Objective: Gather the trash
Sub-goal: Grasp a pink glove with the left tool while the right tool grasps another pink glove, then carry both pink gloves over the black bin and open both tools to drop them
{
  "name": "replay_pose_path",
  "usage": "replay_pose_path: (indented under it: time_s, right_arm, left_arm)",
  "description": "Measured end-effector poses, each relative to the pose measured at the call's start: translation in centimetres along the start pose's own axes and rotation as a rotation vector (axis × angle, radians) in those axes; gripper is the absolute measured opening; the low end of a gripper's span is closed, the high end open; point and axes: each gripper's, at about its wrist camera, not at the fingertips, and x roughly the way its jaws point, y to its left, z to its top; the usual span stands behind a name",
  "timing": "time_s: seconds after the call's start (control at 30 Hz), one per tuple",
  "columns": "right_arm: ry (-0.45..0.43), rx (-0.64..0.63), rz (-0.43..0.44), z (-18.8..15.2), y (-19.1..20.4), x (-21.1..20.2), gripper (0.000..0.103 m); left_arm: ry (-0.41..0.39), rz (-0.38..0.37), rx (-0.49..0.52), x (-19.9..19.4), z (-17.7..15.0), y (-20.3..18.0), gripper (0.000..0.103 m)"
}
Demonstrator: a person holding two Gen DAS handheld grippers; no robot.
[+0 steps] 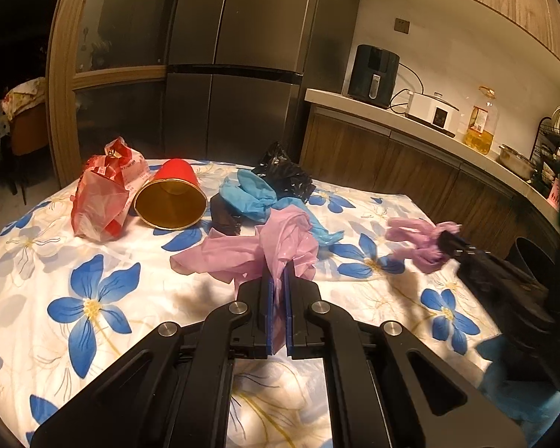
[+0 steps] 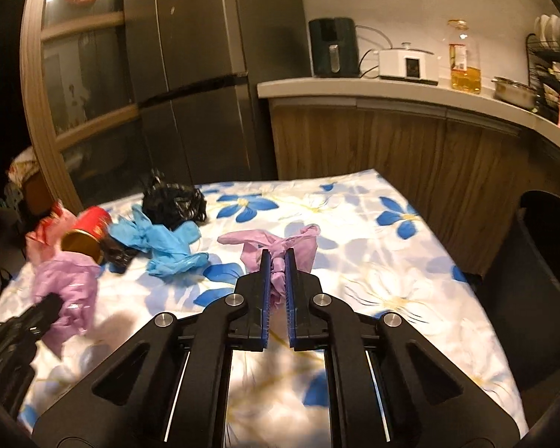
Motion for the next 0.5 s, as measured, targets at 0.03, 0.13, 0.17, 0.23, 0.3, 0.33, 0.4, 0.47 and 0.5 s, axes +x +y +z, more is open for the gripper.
replay_pose_path:
  time_s: [0.03, 0.13, 0.17, 0.23, 0.3, 0.33, 0.4, 0.47, 0.5]
  right_arm:
    - [-0.010, 0.002, 0.003, 0.1, -0.2, -0.8, 0.007]
    - [-0.038, 0.009, 0.014, 0.2, -1.0, -3.6, 0.007]
    - [-0.048, 0.007, 0.013, 0.2, -1.2, -4.3, 0.007]
    - [-0.061, 0.008, 0.012, 0.1, -1.6, -5.6, 0.007]
    - [-0.072, 0.005, 0.007, 0.0, -2.1, -6.7, 0.007]
    - [-0.080, 0.003, 0.002, 0.0, -2.3, -7.3, 0.007]
    - [-0.085, 0.004, -0.007, -0.1, -2.8, -8.1, 0.006]
    - [-0.091, 0.008, -0.013, -0.1, -3.3, -8.7, 0.006]
    - [-0.093, 0.007, -0.019, -0.1, -3.6, -9.2, 0.006]
  left_arm:
    - [-0.001, -0.003, 0.002, -0.2, 0.0, -0.2, 0.004]
    - [-0.006, -0.014, 0.007, -0.9, -0.1, -0.9, 0.004]
    - [-0.008, -0.016, 0.009, -1.0, -0.1, -1.0, 0.004]
    - [-0.013, -0.020, 0.015, -1.5, -0.1, -1.5, 0.004]
    - [-0.015, -0.025, 0.021, -1.8, -0.2, -2.0, 0.004]
    - [-0.015, -0.028, 0.024, -2.0, -0.3, -2.1, 0.004]
    - [-0.015, -0.035, 0.028, -2.2, -0.3, -2.6, 0.004]
    - [-0.015, -0.042, 0.038, -2.3, -0.3, -3.1, 0.004]
    - [-0.015, -0.044, 0.041, -2.4, -0.4, -3.4, 0.004]
